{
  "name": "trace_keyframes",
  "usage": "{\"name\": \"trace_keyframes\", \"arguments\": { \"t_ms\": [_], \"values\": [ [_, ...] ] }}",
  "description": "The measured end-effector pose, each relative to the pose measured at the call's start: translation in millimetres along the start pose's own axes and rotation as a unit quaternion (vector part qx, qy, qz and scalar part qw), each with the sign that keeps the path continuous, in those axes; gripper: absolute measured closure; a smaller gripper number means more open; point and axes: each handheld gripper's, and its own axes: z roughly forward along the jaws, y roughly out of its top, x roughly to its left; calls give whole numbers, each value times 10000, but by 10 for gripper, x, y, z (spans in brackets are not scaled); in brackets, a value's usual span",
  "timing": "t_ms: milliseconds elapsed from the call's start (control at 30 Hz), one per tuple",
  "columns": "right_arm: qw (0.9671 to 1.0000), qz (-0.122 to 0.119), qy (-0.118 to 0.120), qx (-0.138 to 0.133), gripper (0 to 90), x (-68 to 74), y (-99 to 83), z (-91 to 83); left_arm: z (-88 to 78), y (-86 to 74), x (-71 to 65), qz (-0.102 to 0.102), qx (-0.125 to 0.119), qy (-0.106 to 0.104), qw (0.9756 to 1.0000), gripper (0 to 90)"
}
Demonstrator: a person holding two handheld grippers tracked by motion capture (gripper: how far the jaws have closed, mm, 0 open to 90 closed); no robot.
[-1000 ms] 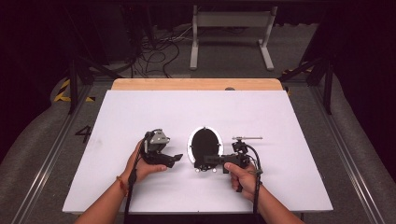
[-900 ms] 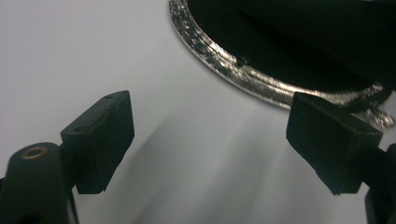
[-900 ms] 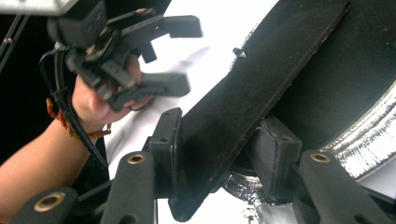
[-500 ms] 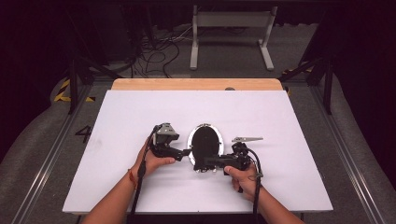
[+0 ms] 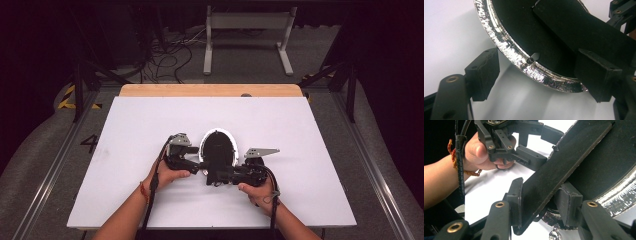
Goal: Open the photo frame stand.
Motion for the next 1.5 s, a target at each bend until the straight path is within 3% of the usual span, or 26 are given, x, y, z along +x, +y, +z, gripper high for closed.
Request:
{"name": "trace_keyframes", "arguments": {
  "t_ms": [100, 200, 400, 600, 633, 1033, 1167, 1367, 1500],
  "values": [
    [9998, -182, -6, -32, 602, 18, -12, -13, -13, 3, 16, 68, -3, -156, 9999, 246],
    [9996, -269, 34, -34, 606, 18, -19, -24, -11, 3, 24, 147, 8, -165, 9998, 273],
    [9997, -242, 76, -27, 605, 4, -19, -26, -10, -2, 17, 182, 91, -171, 9996, 326],
    [9997, -240, 92, 23, 605, -4, -12, -37, -57, 4, 54, 169, -30, -203, 9996, 408],
    [9996, -254, 93, 37, 605, -2, -9, -39, -64, 4, 45, 119, -53, -183, 9997, 416],
    [9989, -393, -218, 165, 613, 8, 17, -42, -238, 79, -27, 493, -515, 188, 9973, 568],
    [9986, -401, -311, 172, 637, 19, 25, -18, -275, 83, -36, 563, -624, 274, 9961, 588],
    [9981, -452, -391, 149, 654, 38, 34, 4, -276, 61, -21, 462, -650, 293, 9964, 594],
    [9978, -471, -436, 158, 657, 53, 49, 15, -228, 43, 9, 383, -598, 221, 9972, 532]
  ]
}}
